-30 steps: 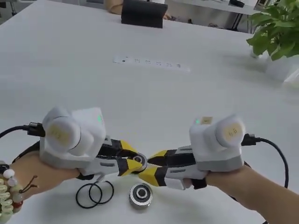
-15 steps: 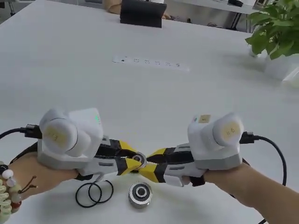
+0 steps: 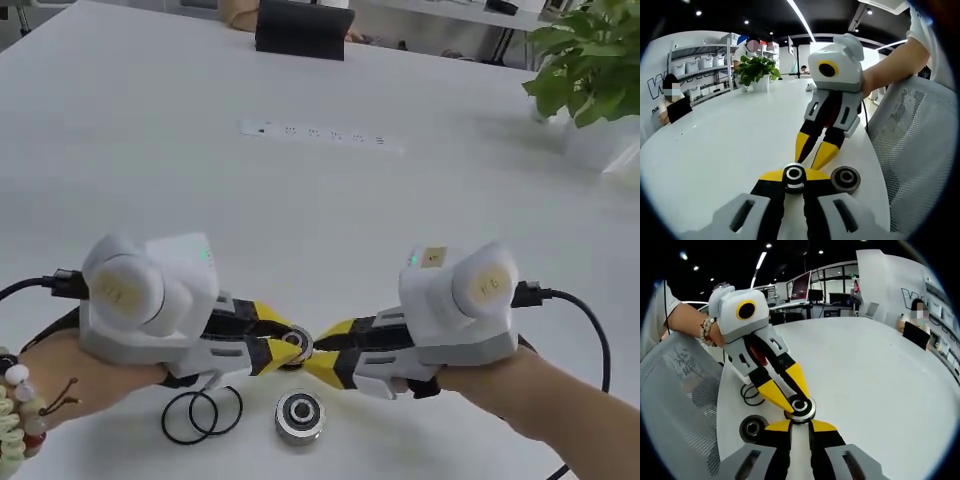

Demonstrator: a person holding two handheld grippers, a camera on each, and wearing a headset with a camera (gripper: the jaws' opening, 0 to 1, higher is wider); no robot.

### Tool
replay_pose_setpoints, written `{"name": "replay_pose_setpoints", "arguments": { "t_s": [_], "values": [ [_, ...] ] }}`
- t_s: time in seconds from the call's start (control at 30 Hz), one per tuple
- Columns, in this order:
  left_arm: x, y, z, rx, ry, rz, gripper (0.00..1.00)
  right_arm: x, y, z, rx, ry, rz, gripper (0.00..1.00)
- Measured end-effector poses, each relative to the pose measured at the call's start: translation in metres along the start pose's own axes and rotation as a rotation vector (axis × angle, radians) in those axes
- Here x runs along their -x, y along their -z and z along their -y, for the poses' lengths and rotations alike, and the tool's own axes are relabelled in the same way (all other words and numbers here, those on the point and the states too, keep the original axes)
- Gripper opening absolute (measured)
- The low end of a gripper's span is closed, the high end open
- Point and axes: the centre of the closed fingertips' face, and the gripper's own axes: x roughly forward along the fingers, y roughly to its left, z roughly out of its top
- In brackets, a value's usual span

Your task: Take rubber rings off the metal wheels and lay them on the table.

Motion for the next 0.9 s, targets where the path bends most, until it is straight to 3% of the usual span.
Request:
{"name": "replay_pose_setpoints", "arguments": {
  "t_s": [0.37,0.5,0.9],
  "values": [
    [0.0,0.0,0.0,0.005,-0.002,0.003,0.08,-0.001,0.002,0.004,0.016,0.021,-0.022,0.0],
    [0.0,0.0,0.0,0.005,-0.004,0.003,0.08,0.0,0.002,0.004,-0.014,0.028,-0.032,0.0],
    [0.001,0.0,0.0,0.001,-0.005,0.0,0.08,0.002,0.004,0.013,-0.384,0.034,-0.003,0.0]
  ]
}}
